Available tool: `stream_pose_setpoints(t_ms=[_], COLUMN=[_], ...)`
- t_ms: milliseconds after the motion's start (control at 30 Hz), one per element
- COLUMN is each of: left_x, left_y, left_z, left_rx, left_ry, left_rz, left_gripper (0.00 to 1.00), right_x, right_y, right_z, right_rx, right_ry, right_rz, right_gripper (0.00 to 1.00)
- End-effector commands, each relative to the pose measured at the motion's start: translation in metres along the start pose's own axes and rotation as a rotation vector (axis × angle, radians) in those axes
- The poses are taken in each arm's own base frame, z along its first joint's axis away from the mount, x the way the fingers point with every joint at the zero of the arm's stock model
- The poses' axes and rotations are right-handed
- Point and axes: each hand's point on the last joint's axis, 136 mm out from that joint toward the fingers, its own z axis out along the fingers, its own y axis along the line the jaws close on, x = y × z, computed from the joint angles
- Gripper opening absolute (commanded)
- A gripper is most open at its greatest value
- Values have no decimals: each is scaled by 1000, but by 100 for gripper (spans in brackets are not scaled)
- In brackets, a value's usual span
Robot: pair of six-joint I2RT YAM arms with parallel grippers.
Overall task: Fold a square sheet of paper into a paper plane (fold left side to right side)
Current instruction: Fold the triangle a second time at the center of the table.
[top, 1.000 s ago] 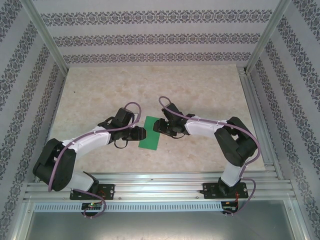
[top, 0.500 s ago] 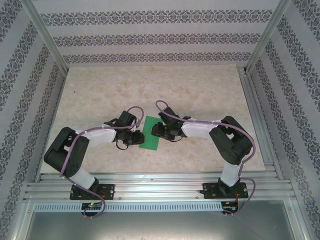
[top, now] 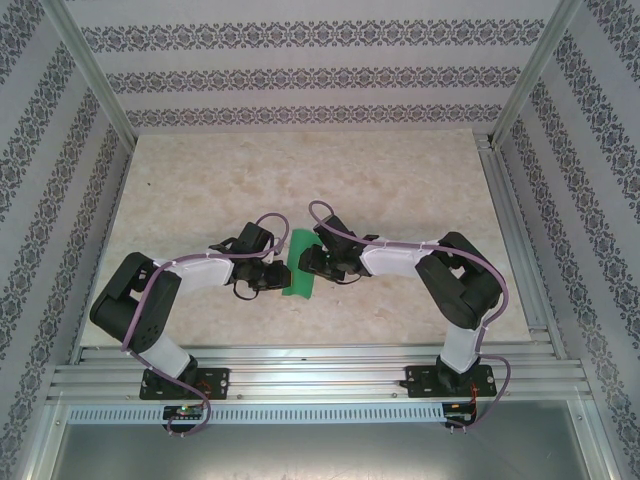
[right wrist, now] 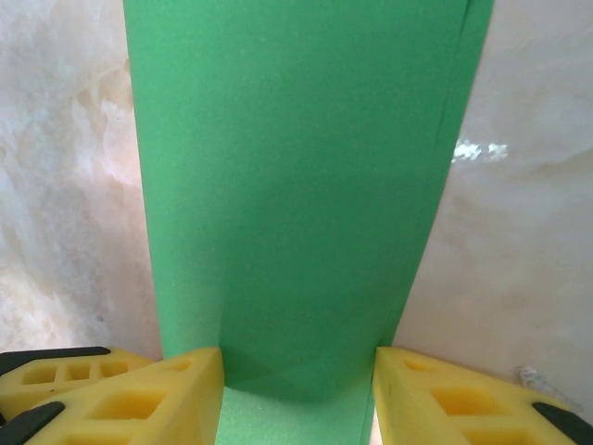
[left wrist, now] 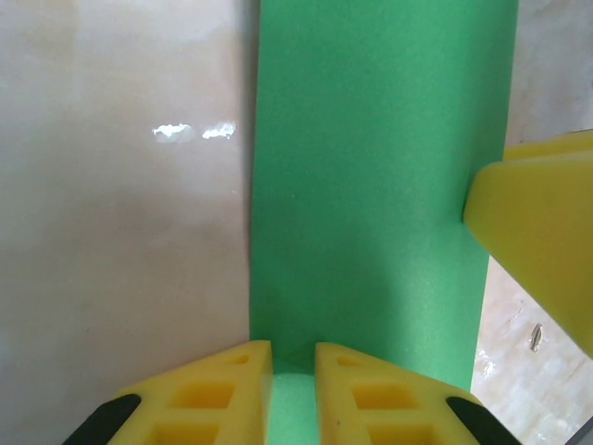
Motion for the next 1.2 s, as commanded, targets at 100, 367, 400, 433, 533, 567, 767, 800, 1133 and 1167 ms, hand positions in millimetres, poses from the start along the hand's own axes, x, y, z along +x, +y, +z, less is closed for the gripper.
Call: stream_pose_setpoints(t_ms=[100,367,400,433,533,567,767,800,1133,1167], left_x=[5,5,6,6,5,5,5,5,-5,-6], left_y=[2,3,3,3,2,2,3,2,-9,-11], left_z=[5,6,6,6,6,6,5,5,-21,-27], left_rx=[-3,-5,-6,-6,-6,-6,-6,-6,-13,-16], left_ry=[10,12,13,13,13,11,12,11,-51,-65], left_rz=[1,2,0,4,3,3,4,5,68,82], left_gripper=[21,21,21,21,21,21,21,21,27,29], right_x=[-11,-22,-22,-23,-25,-24,-21,-20,-18,-18], right_y=[23,22,22,23,26,26,22,21,11,13], right_z=[-20,-29,-29,-29,-29,-29,-24,-23,-21,-22], right_rx=[-72,-107,-118,-131,-158,-164,-165,-166,-118,-119], right_ry=[-46,-80,-82,-86,-87,-85,-76,-72,-63,-63], right_rz=[-14,22,30,40,58,62,81,84,69,66], right_gripper=[47,47,47,47,46,46,43,39,6,3])
